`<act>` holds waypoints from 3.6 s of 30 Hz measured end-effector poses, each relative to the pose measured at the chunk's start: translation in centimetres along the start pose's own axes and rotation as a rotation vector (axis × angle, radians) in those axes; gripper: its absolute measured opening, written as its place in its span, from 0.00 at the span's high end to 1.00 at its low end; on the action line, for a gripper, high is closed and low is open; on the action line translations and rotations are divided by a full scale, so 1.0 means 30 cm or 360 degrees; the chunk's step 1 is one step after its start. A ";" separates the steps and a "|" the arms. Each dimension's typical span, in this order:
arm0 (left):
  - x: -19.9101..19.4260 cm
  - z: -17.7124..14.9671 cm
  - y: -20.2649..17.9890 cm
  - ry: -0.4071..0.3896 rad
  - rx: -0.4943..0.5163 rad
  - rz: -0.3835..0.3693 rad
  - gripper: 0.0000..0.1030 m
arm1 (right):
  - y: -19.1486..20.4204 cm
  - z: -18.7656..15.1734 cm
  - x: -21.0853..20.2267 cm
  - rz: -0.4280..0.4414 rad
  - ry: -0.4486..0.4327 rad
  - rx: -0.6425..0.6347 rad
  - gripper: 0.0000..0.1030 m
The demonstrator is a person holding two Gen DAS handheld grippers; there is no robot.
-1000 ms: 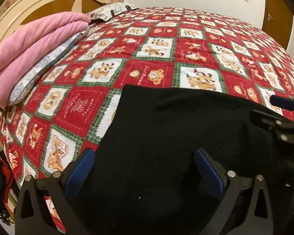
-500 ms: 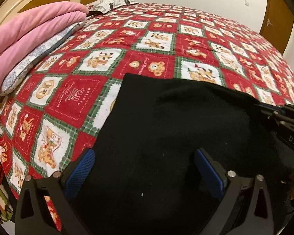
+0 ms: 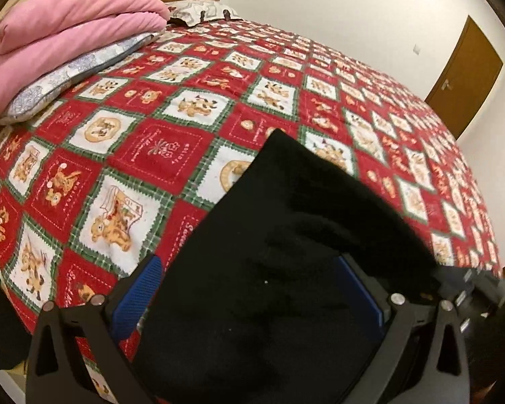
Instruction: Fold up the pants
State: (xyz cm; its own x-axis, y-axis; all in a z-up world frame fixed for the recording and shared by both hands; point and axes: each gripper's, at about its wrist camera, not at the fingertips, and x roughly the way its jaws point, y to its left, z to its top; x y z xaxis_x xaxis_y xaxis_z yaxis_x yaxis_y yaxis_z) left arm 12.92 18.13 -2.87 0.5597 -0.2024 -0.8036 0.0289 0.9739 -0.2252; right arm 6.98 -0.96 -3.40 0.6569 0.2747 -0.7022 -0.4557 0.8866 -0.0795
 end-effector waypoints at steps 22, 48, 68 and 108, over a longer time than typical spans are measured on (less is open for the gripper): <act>0.188 0.072 -0.106 0.0161 -0.0078 -0.0026 0.27 | 0.204 -0.137 -0.007 -0.0123 -0.0076 -0.0197 0.93; -0.228 0.002 -0.124 -0.0331 -0.0155 -0.0400 0.86 | -0.564 -0.553 -0.353 0.0223 -0.0497 0.1860 0.20; -0.097 -0.118 0.018 -0.0026 -0.0270 -0.0331 0.58 | -0.642 -0.496 -0.215 0.0143 -0.0272 0.1900 0.64; -0.079 -0.080 0.046 -0.0114 -0.0576 -0.0619 0.92 | -0.480 -0.391 -0.474 0.0195 -0.0506 0.1445 0.94</act>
State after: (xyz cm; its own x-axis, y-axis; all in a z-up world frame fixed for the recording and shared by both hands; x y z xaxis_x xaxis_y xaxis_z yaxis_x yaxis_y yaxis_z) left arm 9.63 19.72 -2.60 0.6202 -0.5215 -0.5860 -0.0347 0.7281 -0.6846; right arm -2.84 -22.00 -0.56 0.8281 0.3541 -0.4346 0.0178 0.7583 0.6517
